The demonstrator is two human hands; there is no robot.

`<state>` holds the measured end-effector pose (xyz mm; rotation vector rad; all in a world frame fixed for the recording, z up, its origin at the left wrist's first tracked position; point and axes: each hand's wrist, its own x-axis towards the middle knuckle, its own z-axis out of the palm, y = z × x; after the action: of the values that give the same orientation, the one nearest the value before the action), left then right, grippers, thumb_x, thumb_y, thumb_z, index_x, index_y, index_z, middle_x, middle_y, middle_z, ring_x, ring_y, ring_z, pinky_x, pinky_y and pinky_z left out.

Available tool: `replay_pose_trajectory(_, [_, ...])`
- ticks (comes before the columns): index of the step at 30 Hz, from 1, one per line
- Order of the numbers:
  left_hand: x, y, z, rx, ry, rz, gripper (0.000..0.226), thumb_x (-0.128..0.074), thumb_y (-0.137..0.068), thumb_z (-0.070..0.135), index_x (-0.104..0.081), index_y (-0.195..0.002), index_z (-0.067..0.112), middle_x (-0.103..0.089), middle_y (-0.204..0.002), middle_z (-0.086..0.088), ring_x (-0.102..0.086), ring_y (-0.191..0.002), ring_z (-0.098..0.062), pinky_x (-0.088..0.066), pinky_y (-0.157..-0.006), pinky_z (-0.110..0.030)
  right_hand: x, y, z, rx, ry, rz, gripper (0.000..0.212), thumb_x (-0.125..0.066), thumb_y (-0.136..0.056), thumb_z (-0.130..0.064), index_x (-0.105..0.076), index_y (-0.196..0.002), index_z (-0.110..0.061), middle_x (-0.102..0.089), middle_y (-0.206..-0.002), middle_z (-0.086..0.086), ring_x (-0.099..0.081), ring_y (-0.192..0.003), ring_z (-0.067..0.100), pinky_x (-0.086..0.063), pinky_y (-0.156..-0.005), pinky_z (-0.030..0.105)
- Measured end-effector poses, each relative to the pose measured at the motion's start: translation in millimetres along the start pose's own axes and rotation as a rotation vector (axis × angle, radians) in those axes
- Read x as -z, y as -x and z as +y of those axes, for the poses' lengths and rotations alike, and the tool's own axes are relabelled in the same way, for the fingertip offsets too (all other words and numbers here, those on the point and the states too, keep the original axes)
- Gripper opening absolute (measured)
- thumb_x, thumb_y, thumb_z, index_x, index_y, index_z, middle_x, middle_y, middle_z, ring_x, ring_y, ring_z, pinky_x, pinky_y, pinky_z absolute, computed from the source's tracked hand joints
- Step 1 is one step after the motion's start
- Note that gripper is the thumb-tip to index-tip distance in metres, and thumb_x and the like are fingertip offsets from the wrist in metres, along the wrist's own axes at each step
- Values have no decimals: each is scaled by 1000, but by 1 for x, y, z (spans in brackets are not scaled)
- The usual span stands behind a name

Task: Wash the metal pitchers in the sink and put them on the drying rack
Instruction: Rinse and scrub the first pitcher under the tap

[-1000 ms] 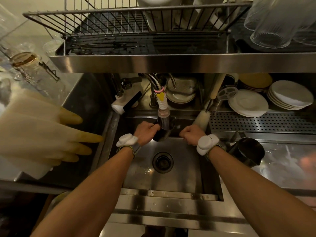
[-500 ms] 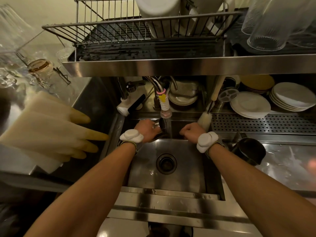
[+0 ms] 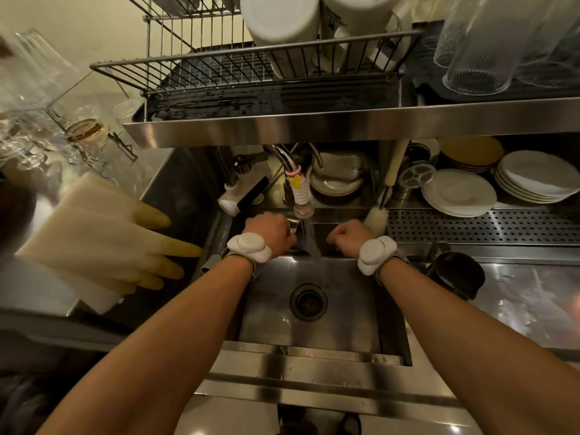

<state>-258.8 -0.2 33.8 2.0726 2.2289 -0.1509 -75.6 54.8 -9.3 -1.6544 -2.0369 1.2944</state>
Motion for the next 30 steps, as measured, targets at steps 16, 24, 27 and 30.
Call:
replay_pose_trajectory(16, [4,4,0,9,-36,0,34,-50,-86,38,-65,-92,9,-66,-100,-16,-62,-94,-36,-44,-85,-44,-1,4,0,9,-24,-11,19,-61,-87,-17,-73,-98,-7,-70,-107,13,-63,-102,28,-47,-85,30])
replay_pose_trajectory(24, [-20,-5,1,246,853,-181,26,-55,-91,22,-68,-81,2,-61,-78,-11,-54,-73,-19,-42,-67,-29,0,-2,24,-54,24,-24,17,-60,-88,-18,-73,-96,-10,-70,-104,8,-62,-95,21,-43,-74,25])
replay_pose_trajectory(27, [-20,-2,-3,238,997,-197,22,-51,-94,17,-63,-80,7,-55,-70,-3,-47,-63,-9,-37,-61,-21,-6,-6,25,-62,20,7,23,-65,-84,-19,-68,-105,-10,-68,-105,7,-61,-96,22,-48,-80,30])
replay_pose_trajectory(30, [-20,0,-2,223,1159,-246,27,-47,-96,12,-59,-72,12,-55,-70,-1,-53,-59,-2,-40,-55,-10,-13,-3,22,28,-48,32,70,-80,-69,-21,-47,-130,-12,-56,-96,-8,-57,-97,14,-42,-74,21])
